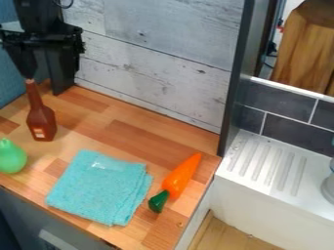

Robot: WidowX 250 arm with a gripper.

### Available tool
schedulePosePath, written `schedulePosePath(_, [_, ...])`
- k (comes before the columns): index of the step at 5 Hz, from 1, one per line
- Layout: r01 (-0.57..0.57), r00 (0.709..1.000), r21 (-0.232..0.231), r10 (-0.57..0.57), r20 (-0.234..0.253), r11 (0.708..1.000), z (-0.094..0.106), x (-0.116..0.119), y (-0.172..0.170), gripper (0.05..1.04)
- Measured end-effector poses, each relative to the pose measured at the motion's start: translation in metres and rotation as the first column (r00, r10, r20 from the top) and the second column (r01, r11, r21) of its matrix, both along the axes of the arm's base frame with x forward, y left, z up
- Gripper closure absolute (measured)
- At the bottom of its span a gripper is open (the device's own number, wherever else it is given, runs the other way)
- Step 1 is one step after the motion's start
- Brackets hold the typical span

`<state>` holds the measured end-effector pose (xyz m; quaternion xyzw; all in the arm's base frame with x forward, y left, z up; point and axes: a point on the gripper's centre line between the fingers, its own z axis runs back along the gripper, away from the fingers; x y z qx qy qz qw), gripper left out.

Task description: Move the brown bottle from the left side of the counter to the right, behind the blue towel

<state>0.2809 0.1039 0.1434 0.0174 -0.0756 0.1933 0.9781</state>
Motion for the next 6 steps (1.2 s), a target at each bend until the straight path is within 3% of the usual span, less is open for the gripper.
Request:
schedulePosePath(1, [-0.002, 1.0, -0.011, 0.001, -0.029, 1.0, -0.009, -0.001, -0.001, 0.083])
schedulePosePath(2, [-0.024, 0.997, 0.016, 0.025, -0.075, 1.0, -0.012, 0.002, 0.012, 0.083])
schedulePosePath(4, [-0.076, 0.99, 0.038, 0.081, -0.118, 0.996, -0.013, -0.004, 0.042, 0.083])
schedulePosePath(6, [-0.047, 0.985, 0.046, 0.054, -0.163, 0.998, -0.034, 0.004, 0.062, 0.083])
